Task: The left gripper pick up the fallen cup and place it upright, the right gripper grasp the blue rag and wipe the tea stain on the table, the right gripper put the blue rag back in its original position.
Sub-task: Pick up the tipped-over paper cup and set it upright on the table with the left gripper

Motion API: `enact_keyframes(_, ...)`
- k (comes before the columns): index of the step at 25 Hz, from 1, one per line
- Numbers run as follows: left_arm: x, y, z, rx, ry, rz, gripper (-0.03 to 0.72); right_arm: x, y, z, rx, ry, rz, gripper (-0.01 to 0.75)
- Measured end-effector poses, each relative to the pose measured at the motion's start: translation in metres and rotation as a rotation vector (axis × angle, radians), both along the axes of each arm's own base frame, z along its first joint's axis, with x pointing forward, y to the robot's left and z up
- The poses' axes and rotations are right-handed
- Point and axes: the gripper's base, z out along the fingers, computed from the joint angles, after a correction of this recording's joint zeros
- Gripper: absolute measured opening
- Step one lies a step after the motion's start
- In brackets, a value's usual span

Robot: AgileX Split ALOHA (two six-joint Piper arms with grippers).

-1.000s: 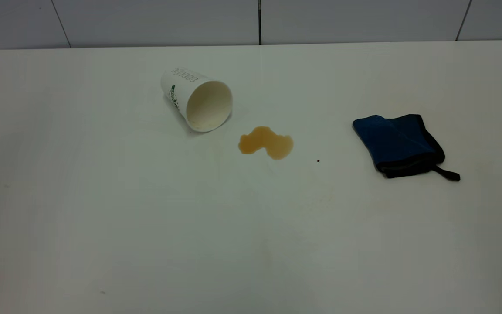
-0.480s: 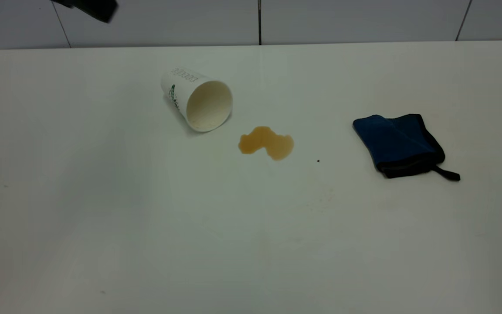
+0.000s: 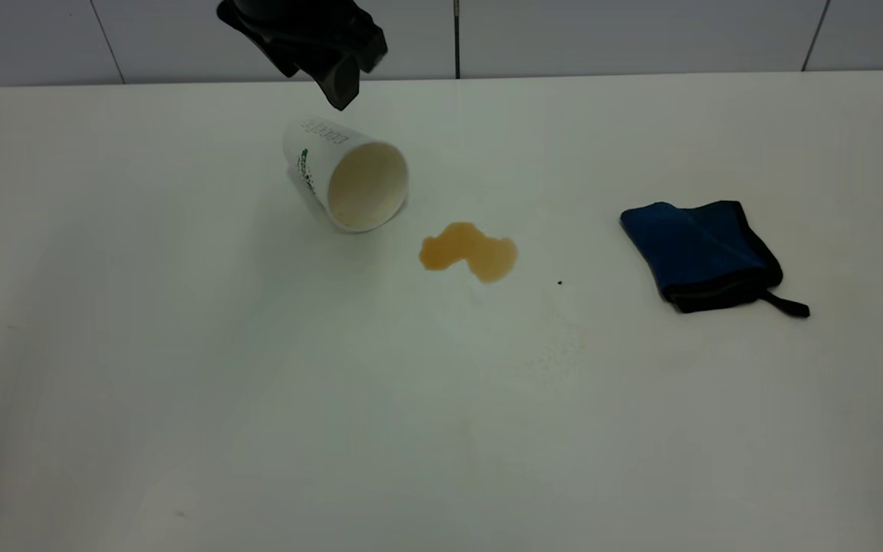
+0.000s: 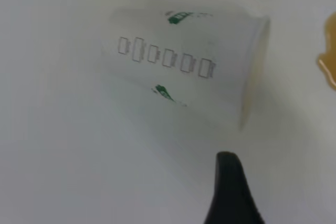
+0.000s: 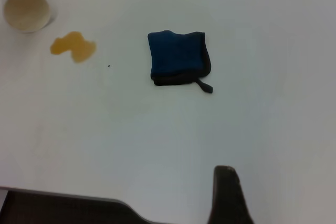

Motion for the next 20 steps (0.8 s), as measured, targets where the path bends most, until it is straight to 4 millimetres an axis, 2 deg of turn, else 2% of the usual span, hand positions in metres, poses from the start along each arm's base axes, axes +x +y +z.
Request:
enact_keyframes(3, 0.009, -0.022, -0.014, 0.083, -0.088, 0.006, 0.532, 0.000, 0.000, 0.000, 0.000, 0.000, 0.000, 0.545)
enact_keyframes(7, 0.009, -0.044, -0.036, 0.160, -0.188, 0.022, 0.532, 0.000, 0.000, 0.000, 0.000, 0.000, 0.000, 0.545)
enact_keyframes(11, 0.008, -0.048, -0.062, 0.234, -0.265, 0.098, 0.530, 0.000, 0.000, 0.000, 0.000, 0.000, 0.000, 0.545)
enact_keyframes(15, 0.009, -0.045, -0.073, 0.267, -0.303, 0.153, 0.530, 0.000, 0.000, 0.000, 0.000, 0.000, 0.000, 0.545)
enact_keyframes(20, 0.007, -0.048, -0.083, 0.274, -0.294, 0.142, 0.530, 0.000, 0.000, 0.000, 0.000, 0.000, 0.000, 0.545)
